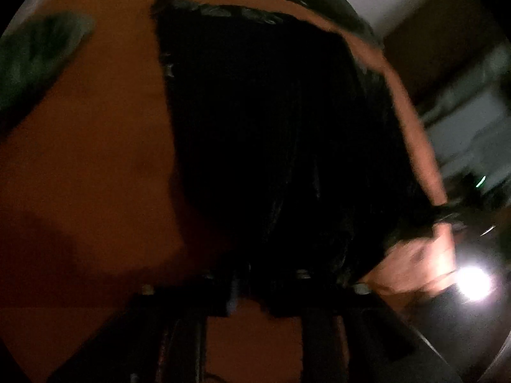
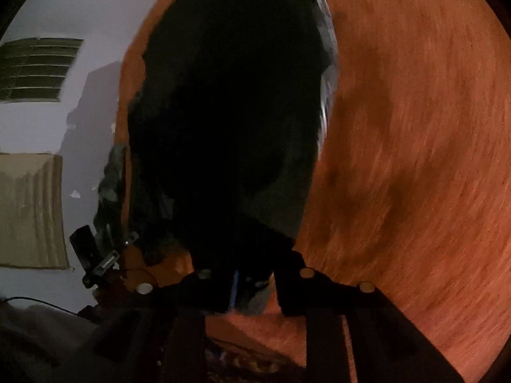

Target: Fold clothes

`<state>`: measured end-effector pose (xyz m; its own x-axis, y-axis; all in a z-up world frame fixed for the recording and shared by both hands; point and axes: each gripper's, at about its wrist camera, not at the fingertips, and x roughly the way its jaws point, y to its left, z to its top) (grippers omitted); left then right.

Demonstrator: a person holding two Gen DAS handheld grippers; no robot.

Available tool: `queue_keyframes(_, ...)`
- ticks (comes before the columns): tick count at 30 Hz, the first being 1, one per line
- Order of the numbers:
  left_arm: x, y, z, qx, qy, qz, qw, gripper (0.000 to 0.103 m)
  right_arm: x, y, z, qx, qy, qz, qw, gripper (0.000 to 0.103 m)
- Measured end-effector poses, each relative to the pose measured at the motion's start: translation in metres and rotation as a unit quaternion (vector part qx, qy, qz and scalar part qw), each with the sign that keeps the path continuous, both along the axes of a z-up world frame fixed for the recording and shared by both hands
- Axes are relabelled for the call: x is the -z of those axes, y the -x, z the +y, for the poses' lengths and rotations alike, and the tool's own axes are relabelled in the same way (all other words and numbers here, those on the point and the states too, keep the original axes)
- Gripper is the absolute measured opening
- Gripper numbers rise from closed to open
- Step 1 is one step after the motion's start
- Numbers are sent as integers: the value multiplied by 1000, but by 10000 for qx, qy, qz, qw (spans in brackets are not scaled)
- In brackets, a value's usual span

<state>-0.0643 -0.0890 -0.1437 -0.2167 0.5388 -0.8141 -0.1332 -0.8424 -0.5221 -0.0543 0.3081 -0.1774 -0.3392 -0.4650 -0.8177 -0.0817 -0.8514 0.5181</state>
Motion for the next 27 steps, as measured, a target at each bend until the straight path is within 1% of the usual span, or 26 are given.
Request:
queue_keyframes(1, -2, 10, -13, -157, -343, -167, 9991, 32, -4, 9, 6, -50, -206, 107, 9997, 35)
queue_keyframes(2, -5, 21, -26, -344, -561, -207, 9976, 35, -8, 18, 12, -100, -411, 214, 9989, 49)
queue_keyframes(3, -9, 36, -39, -497, -635, -173, 9966, 40, -12, 27, 17, -151, -617, 321, 9975, 55)
queue_keyframes(4, -11, 50, -46, -550, -473, -88, 9973, 41, -16, 36, 23, -201, -822, 427, 9955, 55)
queue_keyframes(5, -8, 66, -44, -562, -255, -62, 9981, 46, -17, 49, 30, -193, -926, 507, 9942, 55)
queue_keyframes(6, -5, 82, -42, -573, -37, -36, 9983, 49, -15, 66, 39, -118, -914, 556, 9942, 55)
queue_keyframes(10, 8, 145, -34, -623, 798, 55, 9948, 50, -3, 143, 64, 208, -898, 642, 9937, 55)
queue_keyframes(13, 26, 182, -17, -797, 903, -70, 9927, 50, 9, 196, 71, 571, -949, 496, 9926, 55)
queue_keyframes(14, 27, 190, -11, -882, 1031, -42, 9907, 52, 16, 209, 75, 680, -895, 453, 9926, 55)
queue_keyframes(15, 29, 199, -5, -962, 1147, -15, 9887, 59, 21, 221, 76, 781, -850, 419, 9924, 55)
queue_keyframes(17, 30, 220, 9, -1074, 1279, 23, 9860, 68, 27, 236, 75, 921, -786, 308, 9922, 54)
queue_keyframes(19, 39, 229, 11, -1320, 1405, -163, 9811, 68, 36, 250, 72, 946, -742, 136, 9927, 46)
queue_keyframes(20, 37, 229, 12, -1432, 1429, -92, 9793, 67, 39, 253, 69, 933, -863, 41, 9919, 35)
queue_keyframes(21, 35, 229, 13, -1537, 1482, 18, 9769, 45, 39, 254, 66, 923, -1016, 4, 9905, 13)
queue_keyframes(22, 29, 225, 17, -1591, 1643, 275, 9731, 23, 35, 252, 65, 901, -1099, 18, 9898, 4)
queue_keyframes(23, 24, 221, 19, -1554, 1709, 463, 9719, 3, 32, 250, 64, 880, -1182, 32, 9891, 2)
queue_keyframes(24, 17, 216, 19, -1582, 1718, 670, 9700, 3, 25, 246, 64, 908, -1261, 126, 9878, 2)
queue_keyframes(25, 9, 210, 17, -1636, 1716, 868, 9676, 3, 16, 241, 63, 995, -1333, 313, 9856, 2)
queue_keyframes(27, -5, 194, 5, -1918, 1616, 1076, 9620, 3, -2, 224, 68, 1320, -1284, 677, 9806, 2)
